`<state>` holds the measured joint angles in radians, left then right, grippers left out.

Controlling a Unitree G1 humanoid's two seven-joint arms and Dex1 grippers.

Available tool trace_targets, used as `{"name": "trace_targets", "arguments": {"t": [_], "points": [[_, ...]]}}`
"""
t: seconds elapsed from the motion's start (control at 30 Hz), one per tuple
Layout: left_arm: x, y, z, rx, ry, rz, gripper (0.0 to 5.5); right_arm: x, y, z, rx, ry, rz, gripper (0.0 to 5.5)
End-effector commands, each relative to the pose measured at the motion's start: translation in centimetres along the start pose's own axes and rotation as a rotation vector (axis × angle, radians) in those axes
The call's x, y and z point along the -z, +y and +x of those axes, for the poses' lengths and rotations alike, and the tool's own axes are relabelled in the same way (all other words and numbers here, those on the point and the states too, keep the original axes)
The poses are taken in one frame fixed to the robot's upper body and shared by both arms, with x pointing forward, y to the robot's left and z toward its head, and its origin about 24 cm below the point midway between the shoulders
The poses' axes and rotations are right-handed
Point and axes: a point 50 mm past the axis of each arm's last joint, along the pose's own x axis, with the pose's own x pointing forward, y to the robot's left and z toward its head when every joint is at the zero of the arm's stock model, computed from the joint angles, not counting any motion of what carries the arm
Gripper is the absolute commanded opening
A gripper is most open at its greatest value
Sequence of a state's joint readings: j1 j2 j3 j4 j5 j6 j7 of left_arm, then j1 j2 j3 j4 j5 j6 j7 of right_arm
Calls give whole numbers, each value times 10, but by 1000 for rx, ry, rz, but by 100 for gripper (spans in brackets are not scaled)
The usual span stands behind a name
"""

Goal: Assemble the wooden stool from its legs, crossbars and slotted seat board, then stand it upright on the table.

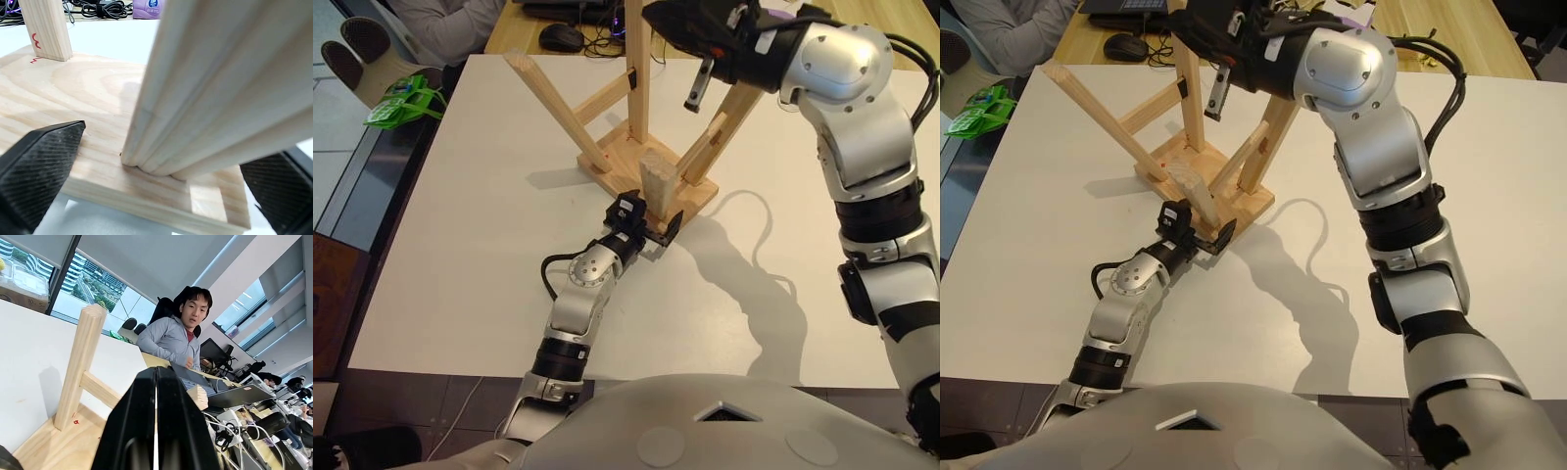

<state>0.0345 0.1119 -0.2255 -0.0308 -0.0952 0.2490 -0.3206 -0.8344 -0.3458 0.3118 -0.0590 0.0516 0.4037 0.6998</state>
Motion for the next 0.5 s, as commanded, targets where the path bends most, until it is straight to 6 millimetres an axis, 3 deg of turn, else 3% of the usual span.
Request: {"name": "trace_targets", "arguments": {"t": [0.03, 0.27, 0.4, 0.5], "points": [[13, 0, -2, -3, 69, -13, 540, -11, 6, -1, -23, 88, 114, 3], [13, 1, -2, -14, 63, -15, 540, 50, 50, -47, -403, 487, 142, 3], [13, 0, -1, -21, 59, -22, 540, 78, 58, -57, -382, 586, 288, 3], [12, 1, -1, -24, 58, -20, 540, 79, 58, -56, -380, 579, 237, 3]]}}
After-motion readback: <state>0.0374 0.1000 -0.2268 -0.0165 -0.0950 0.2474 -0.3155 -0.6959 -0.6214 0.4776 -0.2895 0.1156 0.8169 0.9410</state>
